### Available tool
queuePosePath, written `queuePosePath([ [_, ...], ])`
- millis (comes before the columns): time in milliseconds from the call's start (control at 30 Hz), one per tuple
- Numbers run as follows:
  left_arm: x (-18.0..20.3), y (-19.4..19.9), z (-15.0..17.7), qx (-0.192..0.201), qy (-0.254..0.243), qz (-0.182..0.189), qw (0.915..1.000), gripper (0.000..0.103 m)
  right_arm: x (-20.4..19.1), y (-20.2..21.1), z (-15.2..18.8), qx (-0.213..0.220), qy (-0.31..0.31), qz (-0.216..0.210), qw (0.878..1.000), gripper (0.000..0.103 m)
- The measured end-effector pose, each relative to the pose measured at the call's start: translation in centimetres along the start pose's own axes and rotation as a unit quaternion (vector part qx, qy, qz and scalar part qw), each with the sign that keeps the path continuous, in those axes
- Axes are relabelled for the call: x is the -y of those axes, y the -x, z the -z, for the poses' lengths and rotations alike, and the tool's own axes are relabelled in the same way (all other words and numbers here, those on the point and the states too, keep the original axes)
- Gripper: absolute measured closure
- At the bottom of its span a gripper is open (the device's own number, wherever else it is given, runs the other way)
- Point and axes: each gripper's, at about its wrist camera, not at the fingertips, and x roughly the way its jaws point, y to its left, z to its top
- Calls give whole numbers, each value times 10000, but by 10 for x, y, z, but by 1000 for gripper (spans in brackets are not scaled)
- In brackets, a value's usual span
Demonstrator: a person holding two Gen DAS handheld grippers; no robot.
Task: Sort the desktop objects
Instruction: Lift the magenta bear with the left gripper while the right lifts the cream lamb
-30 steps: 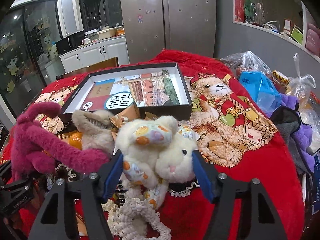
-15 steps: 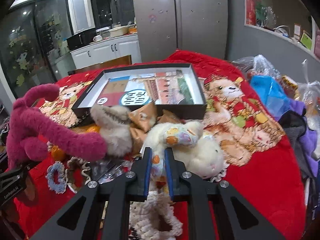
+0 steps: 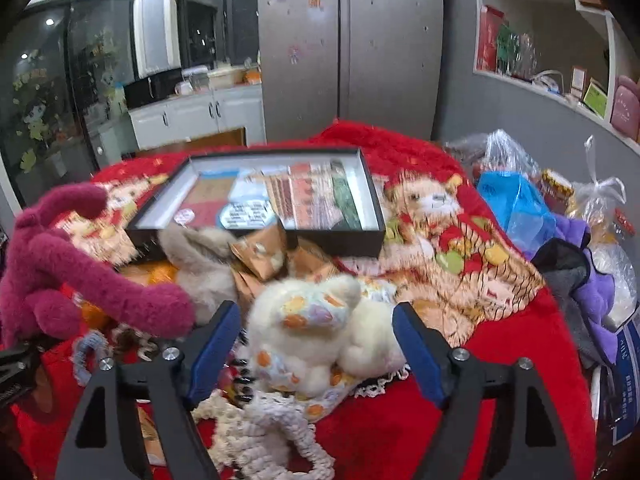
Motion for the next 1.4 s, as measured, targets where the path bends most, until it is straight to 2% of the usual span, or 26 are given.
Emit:
queuePosePath([
  [67, 1, -3, 0, -31, -23, 47, 10000, 53, 1, -15, 4, -227, 1, 51, 9997, 20],
  [100, 2, -5, 0, -49, -34, 75, 10000, 53, 1, -18, 5, -229, 5, 68, 9997, 14],
  [167, 3, -8, 0, -74, -52, 131, 9999, 52, -2, -25, 3, -235, 81, 170, 9995, 10],
  [267, 3, -12, 1, -95, -94, 156, 9998, 52, -8, -38, -2, -336, 250, 478, 9980, 10],
  [433, -2, -17, 2, -137, -17, 211, 9997, 52, 1, -57, 2, -498, 104, 575, 9971, 7],
  [533, -5, -20, 3, -160, 23, 243, 9996, 52, 11, -57, 5, -465, -137, 445, 9978, 14],
  [600, -6, -21, 3, -166, 18, 252, 9995, 52, 13, -55, 7, -483, -112, 523, 9974, 24],
  [800, -8, -20, 3, -123, 4, 260, 9996, 52, 13, -45, 9, -410, -138, 521, 9977, 33],
  [1067, -9, -10, 0, -12, 68, 301, 9995, 52, 10, -23, 4, -144, -203, 367, 9990, 34],
  [1167, -8, -2, -1, 88, 40, 239, 9997, 52, 3, -11, -1, 16, -164, 214, 9996, 34],
  [1400, -3, 16, 2, 212, 32, 184, 9996, 52, -21, 2, -1, 90, 10, -118, 9999, 34],
])
